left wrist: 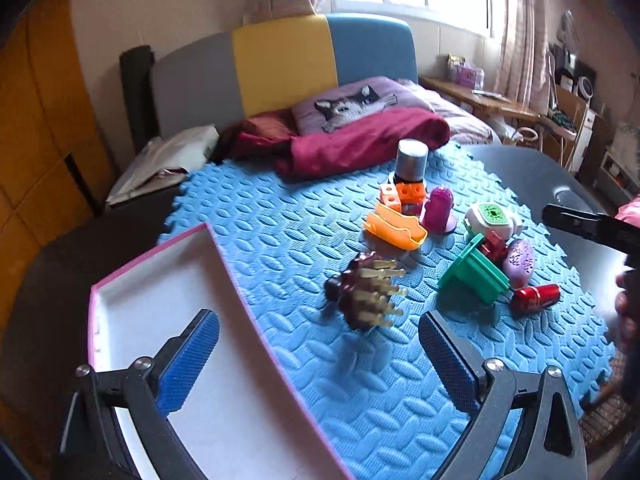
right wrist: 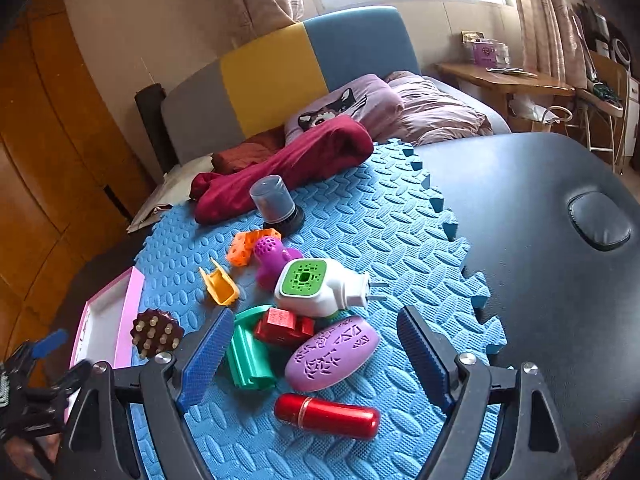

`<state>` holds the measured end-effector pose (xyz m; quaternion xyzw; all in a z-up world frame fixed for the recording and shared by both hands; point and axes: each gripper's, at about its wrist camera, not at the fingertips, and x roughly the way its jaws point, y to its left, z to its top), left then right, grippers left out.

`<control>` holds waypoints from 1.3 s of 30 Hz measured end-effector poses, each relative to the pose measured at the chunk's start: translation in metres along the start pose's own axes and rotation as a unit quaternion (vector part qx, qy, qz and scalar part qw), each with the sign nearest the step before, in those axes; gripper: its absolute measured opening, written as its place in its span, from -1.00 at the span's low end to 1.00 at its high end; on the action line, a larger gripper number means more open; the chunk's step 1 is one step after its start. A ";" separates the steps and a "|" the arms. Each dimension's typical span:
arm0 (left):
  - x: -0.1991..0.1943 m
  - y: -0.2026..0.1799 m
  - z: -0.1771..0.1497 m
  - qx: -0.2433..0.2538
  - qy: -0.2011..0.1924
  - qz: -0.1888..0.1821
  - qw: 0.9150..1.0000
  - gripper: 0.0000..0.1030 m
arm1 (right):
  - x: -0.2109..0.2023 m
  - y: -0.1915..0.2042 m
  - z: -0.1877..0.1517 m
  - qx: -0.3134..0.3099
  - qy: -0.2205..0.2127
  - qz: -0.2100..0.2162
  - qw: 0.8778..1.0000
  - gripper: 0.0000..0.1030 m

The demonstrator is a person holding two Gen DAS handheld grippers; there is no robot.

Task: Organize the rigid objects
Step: 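Move both tools over the toys on the blue mat, then grasp the brown spiky hair brush with the left gripper, then carry the brush into the white tray and open the left gripper while the right gripper grasps the red cylinder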

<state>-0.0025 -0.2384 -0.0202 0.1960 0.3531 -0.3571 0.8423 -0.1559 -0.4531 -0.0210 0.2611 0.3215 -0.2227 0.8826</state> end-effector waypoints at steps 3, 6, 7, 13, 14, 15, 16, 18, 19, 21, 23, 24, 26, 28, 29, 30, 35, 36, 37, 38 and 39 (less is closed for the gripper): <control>0.021 -0.007 0.007 0.008 0.019 -0.001 1.000 0.84 | -0.002 -0.004 0.001 0.010 -0.005 0.004 1.000 0.65; 0.042 -0.014 0.012 0.011 0.037 0.004 0.999 0.84 | -0.004 -0.011 0.002 0.029 -0.011 0.009 0.999 0.65; 0.048 -0.015 0.013 0.010 0.040 0.002 0.999 0.84 | -0.004 -0.014 0.002 0.036 -0.011 0.011 0.999 0.65; 0.079 -0.022 0.018 0.024 0.060 0.009 0.998 0.74 | -0.004 -0.019 0.003 0.050 -0.012 0.020 0.998 0.65; 0.082 -0.023 0.020 0.020 0.061 -0.006 0.998 0.45 | -0.003 -0.019 0.003 0.049 -0.012 0.020 0.999 0.65; 0.083 -0.023 0.022 0.016 0.060 -0.022 0.998 0.26 | -0.003 -0.019 0.003 0.048 -0.012 0.018 0.999 0.65; 0.085 -0.025 0.023 0.012 0.063 -0.032 0.997 -0.06 | -0.003 -0.019 0.003 0.048 -0.011 0.015 0.999 0.65; 0.085 -0.031 0.024 0.012 0.064 -0.041 0.997 -0.15 | -0.002 -0.021 0.003 0.052 -0.010 0.011 0.999 0.65; 0.084 -0.035 0.023 0.021 0.057 -0.035 0.998 -0.16 | -0.002 -0.023 0.004 0.055 -0.009 0.009 0.998 0.65; 0.082 -0.039 0.021 0.033 0.048 -0.030 0.998 -0.17 | 0.000 -0.028 0.004 0.068 -0.003 0.007 0.998 0.65; 0.080 -0.037 0.018 0.028 0.042 -0.035 0.998 -0.17 | 0.001 -0.032 0.003 0.076 -0.002 0.008 0.997 0.65; 0.078 -0.035 0.018 0.022 0.040 -0.040 0.998 -0.17 | 0.001 -0.033 0.003 0.079 -0.001 0.006 0.997 0.65; 0.073 -0.031 0.014 0.011 0.037 -0.044 0.998 -0.17 | 0.002 -0.035 0.002 0.084 0.003 0.010 0.996 0.65; 0.066 -0.028 0.009 0.000 0.030 -0.050 0.998 -0.17 | 0.005 -0.034 0.002 0.084 0.012 0.014 0.996 0.65; 0.062 -0.027 0.008 -0.003 0.028 -0.052 0.998 -0.17 | 0.006 -0.033 0.001 0.083 0.017 0.016 0.996 0.65; 0.059 -0.028 0.006 -0.005 0.026 -0.054 0.998 -0.17 | 0.009 -0.031 0.000 0.081 0.024 0.018 0.996 0.65; 0.037 -0.028 -0.001 -0.013 0.013 -0.070 0.997 -0.17 | 0.026 -0.019 -0.009 0.059 0.080 0.016 0.995 0.65; 0.033 -0.028 -0.002 -0.012 0.011 -0.072 0.997 -0.17 | 0.029 -0.015 -0.013 0.052 0.091 0.004 0.995 0.65; 0.027 -0.028 -0.004 -0.011 0.007 -0.073 0.997 -0.17 | 0.030 -0.014 -0.015 0.044 0.098 -0.010 0.994 0.65; 0.022 -0.027 -0.005 -0.009 0.004 -0.075 0.997 -0.17 | 0.030 -0.012 -0.018 0.037 0.104 -0.020 0.994 0.65; 0.017 -0.026 -0.007 -0.008 0.001 -0.077 0.997 -0.17 | 0.031 -0.007 -0.023 0.029 0.112 -0.029 0.993 0.65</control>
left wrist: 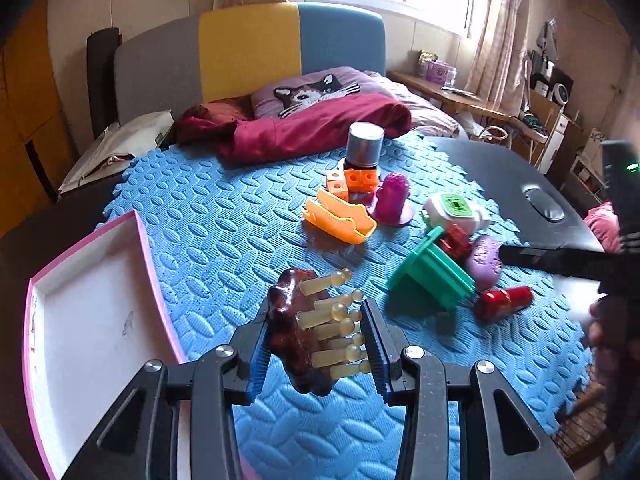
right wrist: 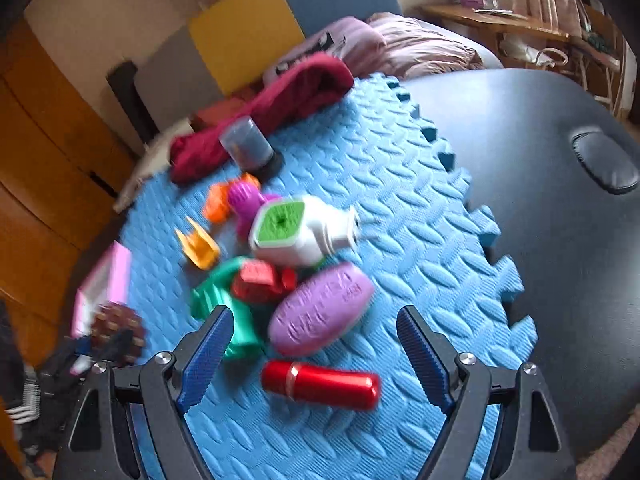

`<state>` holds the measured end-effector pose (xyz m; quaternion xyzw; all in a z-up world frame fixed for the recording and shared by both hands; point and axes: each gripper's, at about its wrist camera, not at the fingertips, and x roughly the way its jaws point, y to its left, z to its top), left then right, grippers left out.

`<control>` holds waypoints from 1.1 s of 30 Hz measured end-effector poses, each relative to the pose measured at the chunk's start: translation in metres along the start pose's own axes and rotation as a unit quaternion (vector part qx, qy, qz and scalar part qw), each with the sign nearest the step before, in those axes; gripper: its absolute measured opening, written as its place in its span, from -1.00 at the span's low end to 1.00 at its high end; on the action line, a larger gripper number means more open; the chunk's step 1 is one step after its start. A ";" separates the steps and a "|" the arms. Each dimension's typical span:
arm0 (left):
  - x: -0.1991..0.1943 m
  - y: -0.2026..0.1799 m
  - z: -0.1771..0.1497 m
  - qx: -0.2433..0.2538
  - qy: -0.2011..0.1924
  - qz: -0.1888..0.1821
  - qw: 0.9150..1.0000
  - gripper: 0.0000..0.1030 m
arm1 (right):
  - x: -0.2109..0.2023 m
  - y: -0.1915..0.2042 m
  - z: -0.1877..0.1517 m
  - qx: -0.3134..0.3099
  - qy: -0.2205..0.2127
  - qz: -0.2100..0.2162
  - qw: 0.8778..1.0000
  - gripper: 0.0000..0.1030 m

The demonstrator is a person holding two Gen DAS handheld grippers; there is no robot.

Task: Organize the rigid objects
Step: 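Carry the brush into the white tray and open the left gripper while the right gripper grasps the red cylinder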

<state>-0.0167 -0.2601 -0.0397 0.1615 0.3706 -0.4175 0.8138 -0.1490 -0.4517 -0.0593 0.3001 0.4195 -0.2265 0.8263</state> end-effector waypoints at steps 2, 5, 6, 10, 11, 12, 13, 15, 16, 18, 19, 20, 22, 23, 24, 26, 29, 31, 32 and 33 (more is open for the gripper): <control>-0.012 0.001 -0.003 0.000 -0.009 -0.005 1.000 -0.17 | 0.000 0.005 -0.007 -0.011 0.011 -0.009 1.000 0.65; -0.029 0.006 -0.007 -0.005 -0.020 -0.013 1.000 -0.17 | 0.000 0.016 -0.018 -0.030 0.019 -0.023 0.999 0.66; -0.032 0.008 -0.008 -0.008 -0.022 -0.015 1.000 -0.17 | 0.001 0.018 -0.021 -0.036 0.018 -0.035 0.999 0.67; -0.050 0.021 -0.013 -0.025 -0.032 -0.018 0.999 -0.17 | 0.005 0.016 -0.023 -0.027 0.018 -0.064 0.997 0.67; -0.055 0.026 -0.015 -0.030 -0.034 -0.019 0.999 -0.17 | 0.008 0.013 -0.023 -0.020 0.019 -0.064 0.998 0.67; -0.059 0.031 -0.016 -0.035 -0.036 -0.018 0.999 -0.17 | 0.010 0.011 -0.023 -0.016 0.015 -0.069 0.997 0.67; -0.064 0.038 -0.017 -0.044 -0.038 -0.018 0.998 -0.17 | 0.012 0.010 -0.022 -0.014 0.013 -0.073 0.997 0.62; -0.072 0.054 -0.018 -0.064 -0.040 -0.017 0.997 -0.17 | 0.014 0.009 -0.024 -0.016 0.009 -0.078 0.997 0.49; -0.076 0.066 -0.020 -0.078 -0.041 -0.014 0.996 -0.17 | 0.013 0.011 -0.026 -0.020 0.007 -0.082 0.996 0.49; -0.079 0.087 -0.021 -0.101 -0.040 -0.003 0.994 -0.17 | 0.013 0.013 -0.028 -0.024 0.004 -0.085 0.996 0.48; -0.078 0.101 -0.022 -0.115 -0.039 0.010 0.993 -0.17 | 0.013 0.013 -0.028 -0.025 0.005 -0.087 0.996 0.48; -0.078 0.113 -0.023 -0.126 -0.036 0.023 0.991 -0.17 | 0.013 0.013 -0.028 -0.027 0.006 -0.089 0.996 0.49; -0.074 0.135 -0.024 -0.145 -0.030 0.045 0.988 -0.17 | 0.015 0.015 -0.028 -0.031 0.009 -0.093 0.995 0.49; -0.071 0.145 -0.025 -0.151 -0.030 0.055 0.987 -0.17 | 0.016 0.015 -0.027 -0.032 0.009 -0.093 0.995 0.49; -0.068 0.154 -0.025 -0.157 -0.027 0.068 0.985 -0.17 | 0.016 0.016 -0.027 -0.032 0.009 -0.093 0.995 0.49; -0.059 0.171 -0.025 -0.165 -0.017 0.087 0.982 -0.17 | 0.016 0.015 -0.027 -0.032 0.009 -0.093 0.995 0.49; -0.043 0.191 -0.021 -0.185 -0.002 0.092 0.978 -0.17 | 0.017 0.016 -0.026 -0.034 0.008 -0.094 0.995 0.49; -0.034 0.198 -0.017 -0.194 0.003 0.091 0.977 -0.17 | 0.018 0.018 -0.026 -0.042 0.010 -0.100 0.994 0.49; -0.031 0.199 -0.013 -0.195 0.003 0.089 0.977 -0.17 | 0.018 0.018 -0.026 -0.044 0.011 -0.102 0.994 0.49; -0.027 0.200 -0.009 -0.195 0.002 0.087 0.977 -0.17 | 0.019 0.019 -0.026 -0.046 0.011 -0.104 0.993 0.49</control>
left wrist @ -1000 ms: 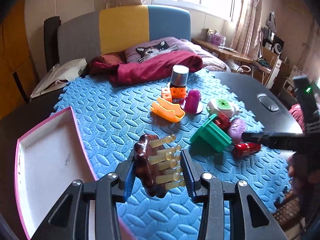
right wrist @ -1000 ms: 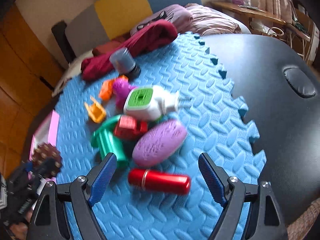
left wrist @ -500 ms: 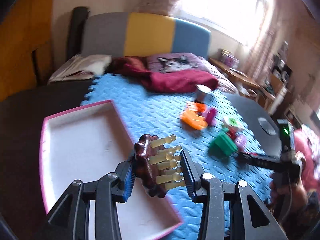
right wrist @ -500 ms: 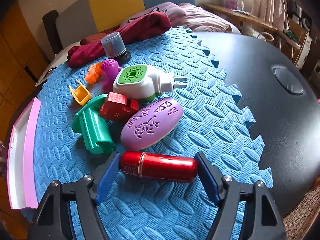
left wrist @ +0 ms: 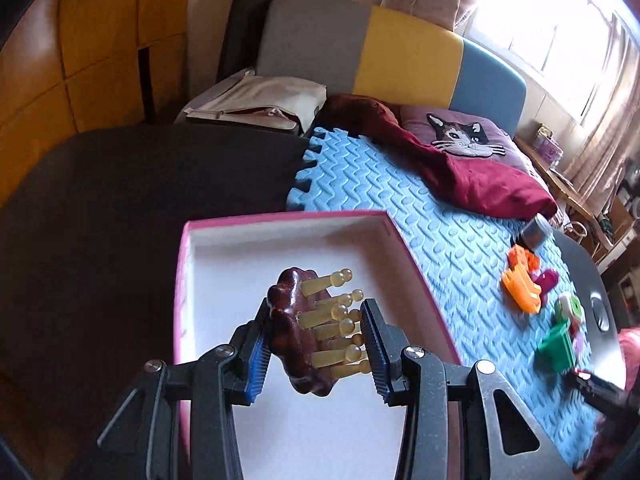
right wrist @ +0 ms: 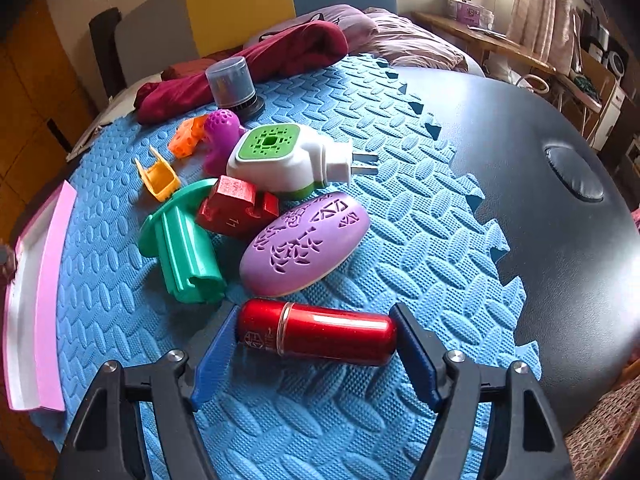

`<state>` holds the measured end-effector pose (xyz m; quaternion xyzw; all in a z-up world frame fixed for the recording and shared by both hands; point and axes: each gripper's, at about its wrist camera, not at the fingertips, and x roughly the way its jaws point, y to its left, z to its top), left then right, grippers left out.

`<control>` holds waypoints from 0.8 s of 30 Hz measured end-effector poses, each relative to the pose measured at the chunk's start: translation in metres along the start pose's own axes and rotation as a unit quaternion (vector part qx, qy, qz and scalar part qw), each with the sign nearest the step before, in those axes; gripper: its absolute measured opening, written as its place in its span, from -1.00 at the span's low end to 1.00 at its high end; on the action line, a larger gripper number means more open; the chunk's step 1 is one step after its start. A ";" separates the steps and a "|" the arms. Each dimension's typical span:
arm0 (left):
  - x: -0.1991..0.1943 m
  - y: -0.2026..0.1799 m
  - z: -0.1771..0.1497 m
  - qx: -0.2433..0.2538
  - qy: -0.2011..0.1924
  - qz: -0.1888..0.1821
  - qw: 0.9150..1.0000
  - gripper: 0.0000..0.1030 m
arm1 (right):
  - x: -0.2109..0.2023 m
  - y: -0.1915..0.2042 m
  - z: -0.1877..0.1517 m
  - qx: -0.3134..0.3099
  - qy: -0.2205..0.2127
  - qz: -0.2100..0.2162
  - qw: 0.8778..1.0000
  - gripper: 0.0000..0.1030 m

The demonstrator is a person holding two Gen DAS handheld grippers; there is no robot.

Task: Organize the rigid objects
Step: 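Carry the brush into the white tray and open the left gripper while the right gripper grasps the red cylinder, then carry the red cylinder into the white tray and release it with the right gripper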

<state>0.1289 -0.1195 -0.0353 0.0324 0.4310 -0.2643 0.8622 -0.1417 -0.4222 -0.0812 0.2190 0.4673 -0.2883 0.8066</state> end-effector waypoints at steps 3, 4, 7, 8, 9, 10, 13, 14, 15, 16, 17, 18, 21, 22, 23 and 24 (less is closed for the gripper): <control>0.015 -0.007 0.014 0.000 0.002 -0.001 1.000 -0.17 | -0.001 -0.001 0.000 0.002 0.000 0.002 1.000 0.49; 0.021 -0.010 0.020 -0.002 0.003 -0.007 1.000 -0.17 | -0.001 -0.001 0.000 0.002 -0.001 0.002 1.000 0.49; 0.035 -0.016 0.030 -0.002 0.002 -0.007 1.000 -0.17 | -0.001 -0.002 0.000 0.004 -0.001 0.003 1.000 0.49; 0.038 -0.019 0.033 0.000 -0.001 -0.004 1.000 -0.15 | -0.001 -0.002 0.000 0.004 -0.001 0.003 1.000 0.49; 0.040 -0.021 0.035 0.003 -0.008 0.003 1.000 -0.15 | 0.000 -0.002 0.000 0.004 -0.002 0.003 1.000 0.49; 0.043 -0.023 0.037 0.009 -0.014 0.006 1.000 -0.13 | 0.000 -0.002 0.000 0.004 -0.002 0.003 1.000 0.49; 0.045 -0.022 0.039 0.009 -0.015 0.011 1.000 -0.07 | 0.000 -0.002 0.000 0.003 -0.002 0.002 1.000 0.49; 0.042 -0.021 0.038 0.007 -0.017 0.010 1.000 -0.07 | 0.000 -0.002 0.000 0.003 -0.002 0.002 1.000 0.49; 0.037 -0.019 0.036 0.006 -0.020 0.011 1.000 -0.04 | 0.000 -0.002 0.000 0.003 -0.002 0.002 1.000 0.49; 0.029 -0.016 0.032 0.004 -0.027 0.018 0.999 0.07 | 0.000 -0.002 0.000 0.004 -0.002 0.002 1.000 0.49; 0.022 -0.014 0.029 0.001 -0.034 0.022 0.999 0.20 | 0.000 -0.002 0.000 0.004 -0.002 0.002 1.000 0.49; 0.014 -0.012 0.025 0.000 -0.042 0.024 0.999 0.26 | -0.001 -0.002 0.000 0.004 -0.002 0.003 1.000 0.49; -0.011 -0.007 0.008 0.008 -0.059 0.035 0.998 0.30 | 0.000 -0.002 0.000 0.004 -0.002 0.002 1.000 0.49; -0.019 -0.006 -0.002 0.014 -0.061 0.043 0.997 0.30 | 0.000 -0.002 0.000 0.006 -0.001 0.003 1.000 0.49; -0.024 -0.006 -0.008 0.017 -0.060 0.049 0.997 0.30 | 0.000 -0.002 0.000 0.007 -0.001 0.004 1.000 0.49; -0.028 -0.006 -0.015 0.020 -0.058 0.053 0.997 0.30 | 0.000 -0.002 0.000 0.006 -0.001 0.003 1.000 0.49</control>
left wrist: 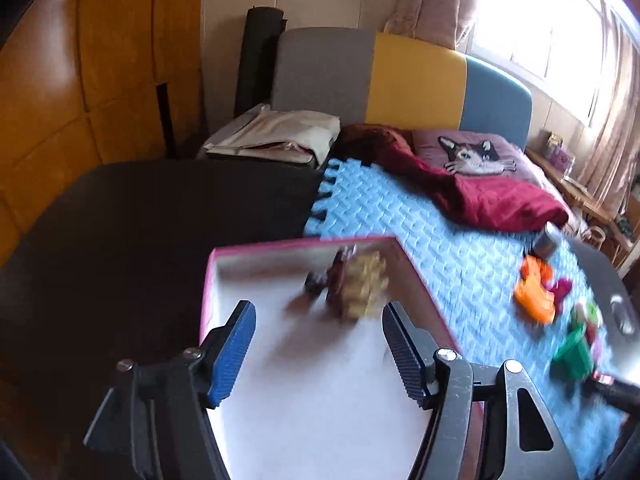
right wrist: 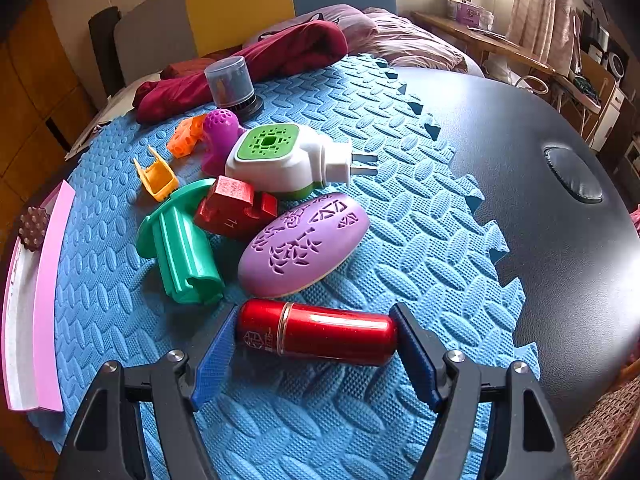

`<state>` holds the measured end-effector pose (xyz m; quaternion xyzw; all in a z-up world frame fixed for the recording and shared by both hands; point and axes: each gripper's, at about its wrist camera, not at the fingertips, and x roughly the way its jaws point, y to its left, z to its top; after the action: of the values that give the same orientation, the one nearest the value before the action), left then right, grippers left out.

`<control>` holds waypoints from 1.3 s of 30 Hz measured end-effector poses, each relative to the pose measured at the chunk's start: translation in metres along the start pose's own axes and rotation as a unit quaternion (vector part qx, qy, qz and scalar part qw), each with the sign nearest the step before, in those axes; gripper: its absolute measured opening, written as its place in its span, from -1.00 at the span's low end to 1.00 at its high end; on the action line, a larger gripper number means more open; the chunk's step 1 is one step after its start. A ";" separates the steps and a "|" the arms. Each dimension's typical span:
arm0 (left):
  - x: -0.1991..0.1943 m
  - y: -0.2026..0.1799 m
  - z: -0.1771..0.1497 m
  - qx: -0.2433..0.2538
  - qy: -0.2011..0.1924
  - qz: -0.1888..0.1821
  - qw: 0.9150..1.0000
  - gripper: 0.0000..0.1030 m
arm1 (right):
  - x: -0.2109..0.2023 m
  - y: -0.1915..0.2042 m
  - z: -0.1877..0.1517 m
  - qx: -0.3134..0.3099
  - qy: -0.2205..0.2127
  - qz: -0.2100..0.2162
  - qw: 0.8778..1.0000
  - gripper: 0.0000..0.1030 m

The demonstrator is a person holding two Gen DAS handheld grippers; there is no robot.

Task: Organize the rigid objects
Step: 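Carry the red cylinder into the white tray and release it with the right gripper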

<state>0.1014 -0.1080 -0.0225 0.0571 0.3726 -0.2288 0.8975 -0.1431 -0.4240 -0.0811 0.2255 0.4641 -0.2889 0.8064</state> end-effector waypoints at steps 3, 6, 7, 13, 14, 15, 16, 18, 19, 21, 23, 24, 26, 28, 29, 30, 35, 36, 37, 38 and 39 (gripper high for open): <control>-0.017 -0.002 -0.022 0.008 0.006 0.005 1.000 0.30 | 0.001 0.000 0.001 0.001 0.000 0.000 1.000 0.49; -0.030 -0.008 -0.036 0.014 0.003 0.012 1.000 0.30 | 0.000 0.000 0.000 -0.002 -0.003 -0.004 1.000 0.49; -0.034 -0.010 -0.039 0.015 0.002 0.016 1.000 0.30 | 0.000 0.001 0.000 -0.003 -0.005 -0.005 1.000 0.48; -0.051 -0.019 -0.052 0.021 -0.002 0.034 0.999 0.31 | -0.003 0.006 -0.005 -0.013 -0.015 -0.015 1.000 0.48; -0.053 -0.020 -0.054 0.020 -0.003 0.034 0.999 0.31 | -0.004 0.006 -0.006 -0.014 -0.017 -0.016 1.000 0.48; -0.056 -0.020 -0.056 0.019 -0.005 0.035 0.999 0.31 | -0.004 0.007 -0.006 -0.016 -0.019 -0.018 1.000 0.48; -0.058 -0.021 -0.057 0.019 -0.005 0.036 0.999 0.31 | -0.005 0.008 -0.007 -0.018 -0.021 -0.021 0.999 0.48; -0.060 -0.021 -0.060 0.018 -0.006 0.038 0.999 0.31 | -0.006 0.008 -0.008 -0.020 -0.024 -0.024 0.999 0.48; -0.062 -0.020 -0.061 0.018 -0.007 0.037 0.999 0.31 | -0.006 0.007 -0.009 -0.018 -0.025 -0.023 0.999 0.48; -0.065 -0.019 -0.063 0.018 -0.009 0.037 0.999 0.31 | -0.007 0.005 -0.010 -0.014 -0.027 -0.019 0.999 0.48; -0.067 -0.018 -0.065 0.020 -0.009 0.039 0.999 0.31 | -0.012 0.003 -0.010 -0.004 -0.037 -0.009 0.999 0.48; -0.067 -0.017 -0.066 0.020 -0.009 0.040 0.999 0.31 | -0.015 0.002 -0.010 0.000 -0.043 -0.004 0.999 0.48; -0.067 -0.015 -0.067 0.019 -0.008 0.042 0.999 0.31 | -0.022 0.002 -0.009 0.006 -0.052 0.004 0.999 0.48; -0.067 -0.012 -0.068 0.017 -0.007 0.045 0.999 0.31 | -0.030 0.006 -0.008 0.005 -0.061 0.023 0.998 0.48; -0.066 -0.011 -0.068 0.015 -0.006 0.046 0.999 0.31 | -0.034 0.009 -0.007 0.001 -0.067 0.033 0.997 0.48; -0.065 -0.010 -0.068 0.013 -0.005 0.046 0.999 0.31 | -0.039 0.015 -0.006 -0.005 -0.073 0.041 0.996 0.48; -0.065 -0.005 -0.070 0.006 -0.005 0.050 0.999 0.31 | -0.061 0.063 0.000 -0.073 -0.100 0.096 0.988 0.48; -0.065 -0.003 -0.070 0.005 -0.004 0.051 0.999 0.31 | -0.063 0.076 0.001 -0.090 -0.102 0.109 0.985 0.48; -0.064 -0.001 -0.071 0.003 -0.003 0.051 0.999 0.31 | -0.065 0.090 0.000 -0.105 -0.103 0.121 0.982 0.48; -0.063 0.000 -0.071 0.001 -0.001 0.052 0.999 0.31 | -0.065 0.101 0.000 -0.118 -0.104 0.129 0.979 0.48; -0.063 0.002 -0.072 -0.001 0.000 0.053 0.999 0.31 | -0.065 0.112 0.001 -0.131 -0.103 0.136 0.976 0.48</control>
<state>0.0175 -0.0637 -0.0304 0.0761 0.3689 -0.1806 0.9086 -0.0935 -0.3258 -0.0128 0.1476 0.3769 -0.1345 0.9045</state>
